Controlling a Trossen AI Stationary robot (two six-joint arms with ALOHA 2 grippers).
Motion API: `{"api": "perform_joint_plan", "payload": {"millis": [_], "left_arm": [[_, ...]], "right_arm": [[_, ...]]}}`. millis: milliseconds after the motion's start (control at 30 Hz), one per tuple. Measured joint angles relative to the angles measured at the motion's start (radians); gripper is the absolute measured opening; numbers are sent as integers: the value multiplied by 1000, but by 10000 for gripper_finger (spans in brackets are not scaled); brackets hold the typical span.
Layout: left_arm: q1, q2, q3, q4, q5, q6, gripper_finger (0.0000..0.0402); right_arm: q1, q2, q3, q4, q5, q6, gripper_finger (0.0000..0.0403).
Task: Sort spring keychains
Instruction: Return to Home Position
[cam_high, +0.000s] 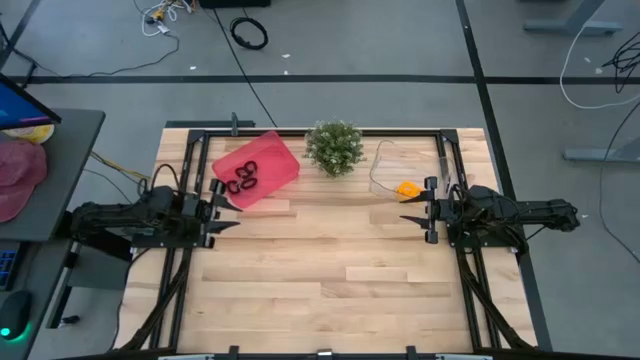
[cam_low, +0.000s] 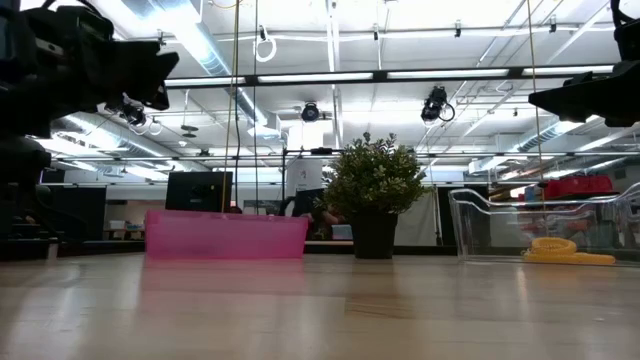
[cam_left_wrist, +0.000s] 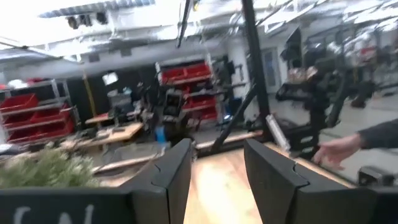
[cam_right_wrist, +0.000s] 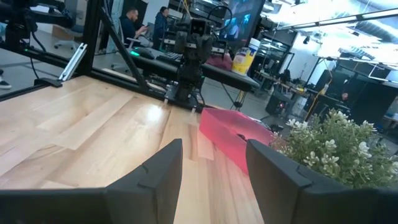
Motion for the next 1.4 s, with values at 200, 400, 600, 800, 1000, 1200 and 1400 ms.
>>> {"api": "perform_joint_plan", "payload": {"millis": [200, 400, 600, 800, 1000, 1200, 1400], "left_arm": [[0, -1, 0, -53, -7, 43, 154], [0, -1, 0, -150, -60, 74, 154], [0, -1, 0, -216, -159, 68, 154], [0, 0, 0, -233, -172, 69, 154], [0, 1, 0, -240, -178, 56, 154], [0, 1, -1, -222, -176, 48, 154], [0, 1, -1, -215, -174, 48, 154]], "right_arm": [[0, 0, 0, 1, 0, 0, 180], [0, 0, 0, 1, 0, 0, 180], [0, 0, 0, 1, 0, 0, 180], [0, 0, 0, 1, 0, 0, 180], [0, 0, 0, 1, 0, 0, 180], [0, 0, -1, 1, 0, 0, 180], [0, 0, -1, 1, 0, 0, 180]]}}
